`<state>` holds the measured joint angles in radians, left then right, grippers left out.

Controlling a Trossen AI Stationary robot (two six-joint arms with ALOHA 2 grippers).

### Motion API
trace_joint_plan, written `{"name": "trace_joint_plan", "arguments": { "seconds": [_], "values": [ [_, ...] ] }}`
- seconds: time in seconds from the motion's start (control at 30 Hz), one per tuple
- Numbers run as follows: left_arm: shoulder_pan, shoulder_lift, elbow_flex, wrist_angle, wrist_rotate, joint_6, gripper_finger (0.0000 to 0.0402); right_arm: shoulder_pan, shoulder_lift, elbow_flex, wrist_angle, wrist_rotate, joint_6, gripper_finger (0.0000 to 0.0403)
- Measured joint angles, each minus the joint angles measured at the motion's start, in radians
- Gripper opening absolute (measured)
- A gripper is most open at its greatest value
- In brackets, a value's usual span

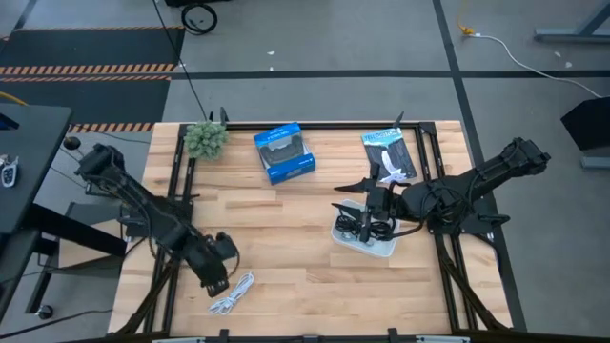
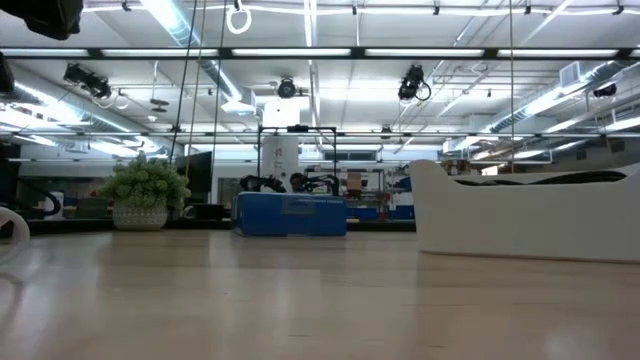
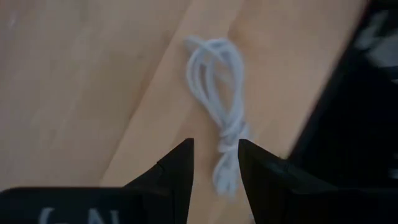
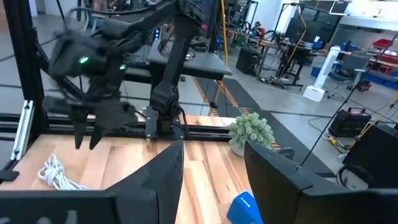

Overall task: Pick and place USB-C Cables
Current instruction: Put the white charger cable into the white bin

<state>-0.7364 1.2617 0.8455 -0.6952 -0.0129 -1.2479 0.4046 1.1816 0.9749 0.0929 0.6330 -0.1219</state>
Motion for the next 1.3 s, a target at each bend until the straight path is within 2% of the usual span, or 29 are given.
{"name": "trace_joint_plan", "arguments": {
  "seconds": [0.1,0.27,0.57,0.7,1.03,1.3],
  "values": [
    [-0.023,0.099,0.064,-0.066,-0.009,-0.005,0.0133,0.000,0.000,0.000,0.005,0.000,0.016,0.0177],
    [-0.043,0.224,0.140,-0.059,-0.009,-0.005,0.0142,0.000,0.006,0.000,0.006,0.000,0.026,0.0177],
    [-0.049,0.351,0.218,-0.059,0.005,-0.039,0.0237,0.005,0.012,0.000,0.007,0.000,0.053,0.0177],
    [-0.056,0.394,0.218,-0.058,0.048,-0.084,0.0254,0.014,0.012,0.000,0.008,-0.001,0.053,0.0177],
    [-0.060,0.461,0.219,-0.034,0.047,-0.063,0.0211,0.021,0.012,0.000,0.010,-0.001,0.053,0.0177],
    [-0.060,0.474,0.219,-0.037,0.010,0.006,0.0149,0.020,0.012,0.000,0.010,-0.001,0.053,0.0170]
  ]
}}
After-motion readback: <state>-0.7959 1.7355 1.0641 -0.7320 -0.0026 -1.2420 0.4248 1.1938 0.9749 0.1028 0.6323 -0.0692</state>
